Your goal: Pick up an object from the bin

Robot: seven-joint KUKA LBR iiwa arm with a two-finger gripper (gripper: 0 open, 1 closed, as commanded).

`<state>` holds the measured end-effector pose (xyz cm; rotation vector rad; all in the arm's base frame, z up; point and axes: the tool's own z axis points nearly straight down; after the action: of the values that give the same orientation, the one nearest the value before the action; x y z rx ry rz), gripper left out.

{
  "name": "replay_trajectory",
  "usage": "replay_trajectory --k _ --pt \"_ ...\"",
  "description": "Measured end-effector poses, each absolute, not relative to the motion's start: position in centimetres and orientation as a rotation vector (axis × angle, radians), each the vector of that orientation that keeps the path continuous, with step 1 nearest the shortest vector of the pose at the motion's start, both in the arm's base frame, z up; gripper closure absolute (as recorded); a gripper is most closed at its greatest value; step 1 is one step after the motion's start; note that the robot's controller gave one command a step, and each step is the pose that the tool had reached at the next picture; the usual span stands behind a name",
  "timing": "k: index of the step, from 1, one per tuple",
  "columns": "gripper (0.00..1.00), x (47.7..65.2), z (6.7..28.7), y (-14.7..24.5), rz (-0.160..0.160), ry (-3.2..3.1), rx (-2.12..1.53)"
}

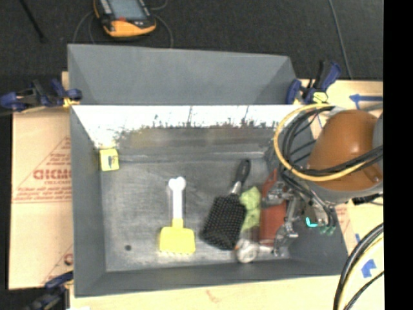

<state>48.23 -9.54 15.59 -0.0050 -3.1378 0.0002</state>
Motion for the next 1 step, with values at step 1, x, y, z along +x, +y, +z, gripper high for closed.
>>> replay_trajectory --k 1 --pt "0.0 48.34 15.85 -9.5 0.002 -3.143 0.0"
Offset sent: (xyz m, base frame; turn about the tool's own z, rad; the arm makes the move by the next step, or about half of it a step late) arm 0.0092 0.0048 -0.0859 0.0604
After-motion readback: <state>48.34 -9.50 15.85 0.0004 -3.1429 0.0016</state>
